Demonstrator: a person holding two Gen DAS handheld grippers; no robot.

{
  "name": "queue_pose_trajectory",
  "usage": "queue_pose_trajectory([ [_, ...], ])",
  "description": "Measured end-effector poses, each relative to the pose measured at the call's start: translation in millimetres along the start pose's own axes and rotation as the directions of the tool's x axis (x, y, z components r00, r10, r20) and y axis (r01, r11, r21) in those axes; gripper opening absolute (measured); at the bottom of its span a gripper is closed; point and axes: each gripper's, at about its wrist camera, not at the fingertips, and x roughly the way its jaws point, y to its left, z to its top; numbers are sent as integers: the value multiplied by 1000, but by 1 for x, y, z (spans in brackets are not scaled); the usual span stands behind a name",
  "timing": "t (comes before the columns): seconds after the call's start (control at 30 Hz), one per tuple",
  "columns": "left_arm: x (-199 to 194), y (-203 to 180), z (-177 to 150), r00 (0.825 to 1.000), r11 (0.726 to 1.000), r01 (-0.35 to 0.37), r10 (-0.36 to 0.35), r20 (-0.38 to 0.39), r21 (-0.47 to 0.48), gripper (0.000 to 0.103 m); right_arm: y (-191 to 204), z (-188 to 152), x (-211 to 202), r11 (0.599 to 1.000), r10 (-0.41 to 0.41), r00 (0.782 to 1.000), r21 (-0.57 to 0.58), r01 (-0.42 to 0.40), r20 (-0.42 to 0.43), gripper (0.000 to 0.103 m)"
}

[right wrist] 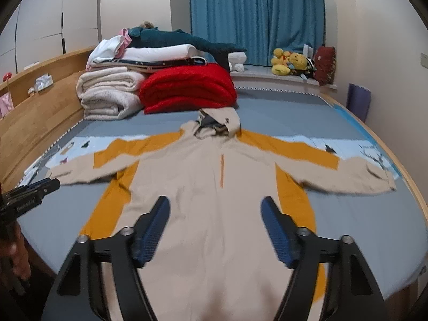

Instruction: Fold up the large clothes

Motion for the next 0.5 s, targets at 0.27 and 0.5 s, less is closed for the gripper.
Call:
queue_pose_trajectory([
  [0.27, 74, 90, 41, 991, 989, -132, 130, -31, -72, 23, 13, 75, 62, 997, 76, 996, -19, -75, 48, 42],
  [0.5, 128, 184, 37, 974, 957, -207, 181, -139, -203, 12, 19, 99, 110, 996, 80, 992, -43, -76, 100, 29],
])
